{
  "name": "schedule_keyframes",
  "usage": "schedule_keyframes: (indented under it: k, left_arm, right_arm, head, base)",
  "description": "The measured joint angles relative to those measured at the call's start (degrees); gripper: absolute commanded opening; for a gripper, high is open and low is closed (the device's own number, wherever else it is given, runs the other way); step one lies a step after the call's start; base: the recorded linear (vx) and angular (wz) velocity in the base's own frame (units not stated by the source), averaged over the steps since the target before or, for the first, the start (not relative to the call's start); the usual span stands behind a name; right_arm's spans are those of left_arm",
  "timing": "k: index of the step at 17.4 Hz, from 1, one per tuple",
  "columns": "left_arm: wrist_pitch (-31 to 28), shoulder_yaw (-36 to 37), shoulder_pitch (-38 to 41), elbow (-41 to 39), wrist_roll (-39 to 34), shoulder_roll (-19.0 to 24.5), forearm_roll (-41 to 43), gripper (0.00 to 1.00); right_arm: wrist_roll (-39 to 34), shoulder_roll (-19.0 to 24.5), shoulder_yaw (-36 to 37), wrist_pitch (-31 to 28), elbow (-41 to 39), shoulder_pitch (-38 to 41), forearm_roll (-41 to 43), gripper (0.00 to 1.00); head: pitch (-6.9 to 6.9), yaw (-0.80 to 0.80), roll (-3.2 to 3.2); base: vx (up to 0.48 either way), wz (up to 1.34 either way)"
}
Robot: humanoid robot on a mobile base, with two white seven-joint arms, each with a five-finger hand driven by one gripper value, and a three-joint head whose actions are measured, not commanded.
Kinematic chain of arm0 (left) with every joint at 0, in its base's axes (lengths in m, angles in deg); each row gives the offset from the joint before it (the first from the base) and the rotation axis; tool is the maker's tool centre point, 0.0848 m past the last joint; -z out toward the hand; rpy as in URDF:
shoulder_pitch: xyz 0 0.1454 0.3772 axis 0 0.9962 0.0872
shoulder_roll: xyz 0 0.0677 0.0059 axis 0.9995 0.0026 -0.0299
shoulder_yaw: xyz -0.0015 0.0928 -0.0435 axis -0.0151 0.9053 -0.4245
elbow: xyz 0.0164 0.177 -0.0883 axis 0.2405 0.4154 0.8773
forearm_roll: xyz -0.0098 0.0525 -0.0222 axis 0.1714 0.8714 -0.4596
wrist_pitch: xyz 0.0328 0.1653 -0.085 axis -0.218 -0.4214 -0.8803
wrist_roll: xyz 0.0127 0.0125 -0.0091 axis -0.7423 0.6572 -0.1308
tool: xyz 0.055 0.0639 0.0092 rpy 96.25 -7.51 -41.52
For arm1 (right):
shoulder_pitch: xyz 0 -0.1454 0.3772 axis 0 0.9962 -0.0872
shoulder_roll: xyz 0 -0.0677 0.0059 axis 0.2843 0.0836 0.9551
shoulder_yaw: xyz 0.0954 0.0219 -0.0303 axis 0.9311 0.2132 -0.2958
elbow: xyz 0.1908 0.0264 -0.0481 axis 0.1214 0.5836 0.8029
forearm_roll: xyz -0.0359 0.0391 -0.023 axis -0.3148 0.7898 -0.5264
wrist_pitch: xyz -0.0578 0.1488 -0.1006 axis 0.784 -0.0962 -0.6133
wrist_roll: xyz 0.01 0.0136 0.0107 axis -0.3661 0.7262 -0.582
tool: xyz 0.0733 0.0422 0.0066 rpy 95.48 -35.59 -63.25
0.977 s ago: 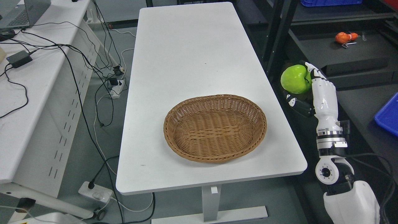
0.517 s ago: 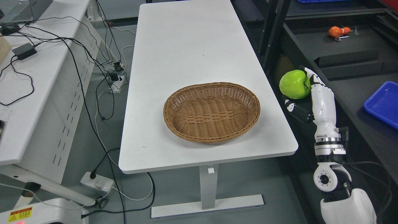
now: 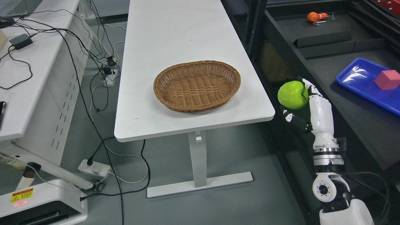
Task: Place green apple on left shelf middle layer
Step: 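Carry the apple in the right hand toward the shelf tray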
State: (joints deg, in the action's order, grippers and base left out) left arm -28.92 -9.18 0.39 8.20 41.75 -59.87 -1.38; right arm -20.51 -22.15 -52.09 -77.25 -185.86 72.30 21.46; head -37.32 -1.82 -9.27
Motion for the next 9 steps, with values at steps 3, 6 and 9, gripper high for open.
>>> schedule_keyframes:
  k: [3, 6, 9]
  left_arm:
    - [0.0, 0.0, 0.0, 0.0, 0.0, 0.0, 0.0, 1.0]
    - [0.0, 0.0, 0.0, 0.0, 0.0, 0.0, 0.0, 1.0]
    - [0.0, 0.0, 0.0, 0.0, 0.0, 0.0, 0.0, 1.0]
  right_arm:
    - [-0.1, 0.3, 0.1, 0.3, -0.1, 0.5, 0.0, 0.0]
    - [-0.1, 0.5, 0.1, 0.9, -0.2, 0.8, 0.0, 0.0]
    - [-0.1, 0.7, 0.1, 1.2, -0.2, 1.0, 0.0, 0.0]
  head:
    - [0.0, 0.0, 0.0]
    - [0.0, 0.0, 0.0]
    - [0.0, 0.0, 0.0]
  base:
    - [-0.385, -0.21]
    - [-0.35, -0.17]
    - [-0.366, -0.13]
